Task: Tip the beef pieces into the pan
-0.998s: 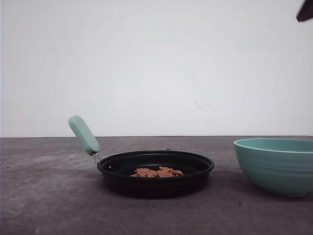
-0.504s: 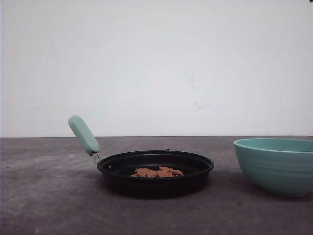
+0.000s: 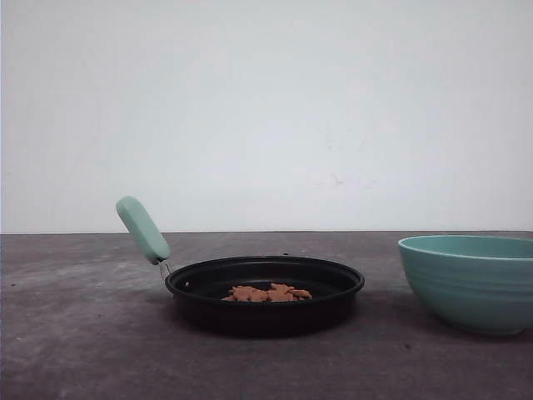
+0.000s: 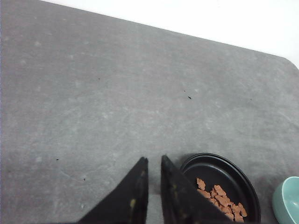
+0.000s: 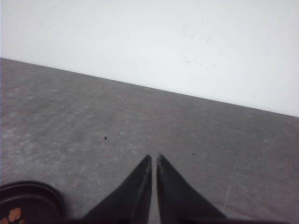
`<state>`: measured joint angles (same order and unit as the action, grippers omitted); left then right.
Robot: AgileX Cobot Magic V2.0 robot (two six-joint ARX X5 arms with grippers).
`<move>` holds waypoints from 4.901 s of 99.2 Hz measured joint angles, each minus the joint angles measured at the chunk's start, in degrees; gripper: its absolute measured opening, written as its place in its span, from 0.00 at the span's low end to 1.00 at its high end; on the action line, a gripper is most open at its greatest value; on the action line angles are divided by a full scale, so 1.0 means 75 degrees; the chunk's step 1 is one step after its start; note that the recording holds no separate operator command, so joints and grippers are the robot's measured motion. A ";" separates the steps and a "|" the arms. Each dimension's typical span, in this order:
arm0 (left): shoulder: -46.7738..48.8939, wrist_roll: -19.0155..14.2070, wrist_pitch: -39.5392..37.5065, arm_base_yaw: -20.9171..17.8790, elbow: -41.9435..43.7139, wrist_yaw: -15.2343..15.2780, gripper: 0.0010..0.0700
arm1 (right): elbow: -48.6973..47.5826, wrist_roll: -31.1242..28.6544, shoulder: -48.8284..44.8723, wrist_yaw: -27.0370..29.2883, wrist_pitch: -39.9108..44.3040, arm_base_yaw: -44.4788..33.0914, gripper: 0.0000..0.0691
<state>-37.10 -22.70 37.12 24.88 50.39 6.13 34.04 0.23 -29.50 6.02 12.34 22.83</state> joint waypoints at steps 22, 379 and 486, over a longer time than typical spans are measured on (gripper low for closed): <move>0.0000 0.0000 0.0000 0.0000 0.0000 0.0000 0.02 | 0.0006 0.0044 0.0968 0.0047 0.0545 -0.0181 0.02; 0.4199 0.3162 -0.0152 -0.2139 -0.2570 0.1259 0.02 | -0.3818 -0.0603 0.3888 -0.1204 0.1807 -0.2614 0.02; 0.4911 0.2911 -0.1961 -0.2611 -0.5971 -0.0020 0.02 | -0.3818 -0.0603 0.3879 -0.1204 0.1416 -0.2614 0.02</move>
<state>-0.27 -0.86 22.41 5.30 5.61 5.98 5.41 -4.29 -0.40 -3.01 22.96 3.22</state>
